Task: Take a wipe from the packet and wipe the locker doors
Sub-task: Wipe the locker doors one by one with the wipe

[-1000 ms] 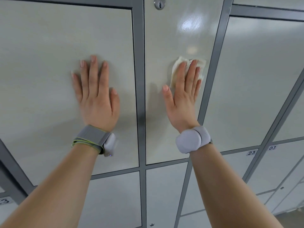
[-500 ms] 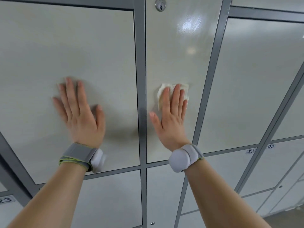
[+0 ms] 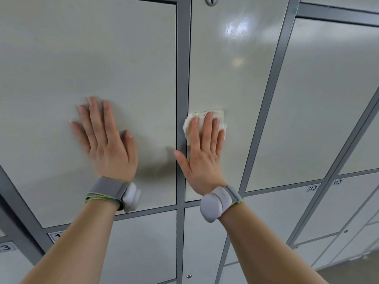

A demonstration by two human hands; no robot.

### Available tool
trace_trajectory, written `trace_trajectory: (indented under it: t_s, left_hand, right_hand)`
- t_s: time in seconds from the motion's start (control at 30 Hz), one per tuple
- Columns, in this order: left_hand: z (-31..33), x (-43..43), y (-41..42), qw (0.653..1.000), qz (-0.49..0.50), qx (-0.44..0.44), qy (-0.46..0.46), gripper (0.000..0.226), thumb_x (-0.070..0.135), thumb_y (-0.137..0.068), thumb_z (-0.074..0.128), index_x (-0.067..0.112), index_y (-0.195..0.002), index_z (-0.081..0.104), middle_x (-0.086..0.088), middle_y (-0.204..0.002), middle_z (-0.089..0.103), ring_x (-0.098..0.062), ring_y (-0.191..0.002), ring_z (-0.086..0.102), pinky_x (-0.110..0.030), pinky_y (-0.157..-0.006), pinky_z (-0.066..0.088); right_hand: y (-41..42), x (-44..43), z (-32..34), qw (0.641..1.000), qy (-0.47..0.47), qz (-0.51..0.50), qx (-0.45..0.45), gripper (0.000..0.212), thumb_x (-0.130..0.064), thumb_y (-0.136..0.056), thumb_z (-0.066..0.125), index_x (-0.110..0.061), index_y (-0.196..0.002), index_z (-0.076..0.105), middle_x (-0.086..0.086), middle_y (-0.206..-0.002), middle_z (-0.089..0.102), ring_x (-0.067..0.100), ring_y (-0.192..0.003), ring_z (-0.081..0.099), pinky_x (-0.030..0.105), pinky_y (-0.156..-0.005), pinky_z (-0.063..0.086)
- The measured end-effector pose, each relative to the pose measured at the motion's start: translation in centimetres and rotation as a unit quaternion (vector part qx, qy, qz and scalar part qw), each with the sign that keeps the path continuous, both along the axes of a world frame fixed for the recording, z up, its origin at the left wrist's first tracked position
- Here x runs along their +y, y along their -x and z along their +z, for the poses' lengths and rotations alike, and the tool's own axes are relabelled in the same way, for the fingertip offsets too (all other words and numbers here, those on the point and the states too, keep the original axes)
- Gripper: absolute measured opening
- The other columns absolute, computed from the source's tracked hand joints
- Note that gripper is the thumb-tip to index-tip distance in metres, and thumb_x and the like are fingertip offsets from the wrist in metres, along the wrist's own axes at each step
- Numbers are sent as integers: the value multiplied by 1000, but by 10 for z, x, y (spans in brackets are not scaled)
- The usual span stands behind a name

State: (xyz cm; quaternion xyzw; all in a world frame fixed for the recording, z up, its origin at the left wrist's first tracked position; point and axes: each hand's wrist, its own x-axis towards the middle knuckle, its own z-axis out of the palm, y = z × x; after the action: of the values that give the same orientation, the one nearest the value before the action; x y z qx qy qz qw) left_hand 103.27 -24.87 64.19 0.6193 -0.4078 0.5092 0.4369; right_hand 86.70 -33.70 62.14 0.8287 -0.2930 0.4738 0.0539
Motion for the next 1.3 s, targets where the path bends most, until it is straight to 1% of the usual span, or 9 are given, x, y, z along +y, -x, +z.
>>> trace_trajectory:
  t_s: [0.13, 0.37, 0.57, 0.7, 0.77, 0.9, 1.03, 1.13, 1.3]
  left_hand:
    - [-1, 0, -2, 1000, 3, -13, 2, 54, 20, -95, 37, -6, -142, 29, -32, -146, 28, -45, -137, 17, -47, -116, 0]
    - [-2, 2, -4, 1000, -7, -25, -6, 53, 16, -94, 39, -5, -141, 30, -33, -144, 29, -44, -136, 15, -43, -117, -3]
    - [-4, 1, -4, 1000, -14, -24, -5, 54, 19, -94, 38, -6, -141, 31, -33, -144, 29, -46, -136, 17, -48, -116, 1]
    - [-3, 3, -4, 999, -22, -26, -11, 54, 20, -94, 37, -6, -141, 31, -33, -145, 28, -46, -136, 17, -50, -115, 2]
    - [-5, 3, -4, 999, -24, -24, -8, 54, 20, -94, 37, -5, -141, 31, -33, -145, 29, -45, -136, 18, -48, -116, 1]
    - [-5, 5, -4, 999, -25, -23, -13, 53, 19, -94, 37, -6, -141, 32, -32, -144, 29, -45, -136, 18, -47, -116, 0]
    - [-2, 3, -4, 999, -25, -23, -8, 54, 12, -90, 44, -5, -141, 32, -33, -144, 31, -45, -135, 18, -47, -116, 0]
    - [-3, 4, -3, 999, -27, -23, -12, 54, 14, -92, 43, -5, -141, 32, -33, -144, 30, -46, -135, 18, -48, -115, 1]
    - [-4, 7, -4, 999, -34, -23, -27, 56, 11, -90, 47, -6, -141, 32, -34, -144, 29, -47, -135, 19, -52, -114, 4]
  right_hand:
    - [2, 2, 3, 1000, -4, 6, -3, 72, -60, -95, 12, -12, -148, 6, 19, -155, -2, 30, -144, -10, 48, -116, -6]
    - [-7, 3, 64, 999, 2, 27, -46, 77, -59, -92, 13, -10, -150, 9, 20, -156, -4, 32, -143, -12, 45, -115, -12]
    - [-2, -2, 17, 999, 28, -2, 17, 72, -58, -95, 15, -10, -149, 9, 15, -156, -1, 33, -144, -8, 45, -116, -9]
    - [3, -1, -13, 998, 12, -15, 52, 69, -60, -94, 12, -18, -149, 5, 9, -155, -7, 24, -143, -20, 43, -115, -11]
    - [6, 1, -23, 998, 1, -10, 61, 69, -61, -94, 11, -20, -149, 5, 7, -155, -10, 24, -143, -19, 44, -115, -10]
    - [3, 8, 2, 1000, -7, -3, 16, 70, -58, -95, 15, -14, -150, 5, 15, -156, -7, 32, -144, -10, 44, -116, -8]
    - [-9, 9, 41, 999, -29, 10, -43, 74, -56, -94, 20, -10, -150, 4, 20, -156, -7, 34, -143, -13, 45, -116, -11]
    - [-13, 9, 25, 999, -15, -8, -36, 76, -58, -94, 17, -7, -149, 5, 21, -155, -4, 36, -143, -10, 50, -116, -8]
    - [-17, 10, -19, 999, -20, -47, -14, 75, -60, -94, 19, -8, -147, 5, 22, -153, 0, 37, -142, -6, 48, -115, -7]
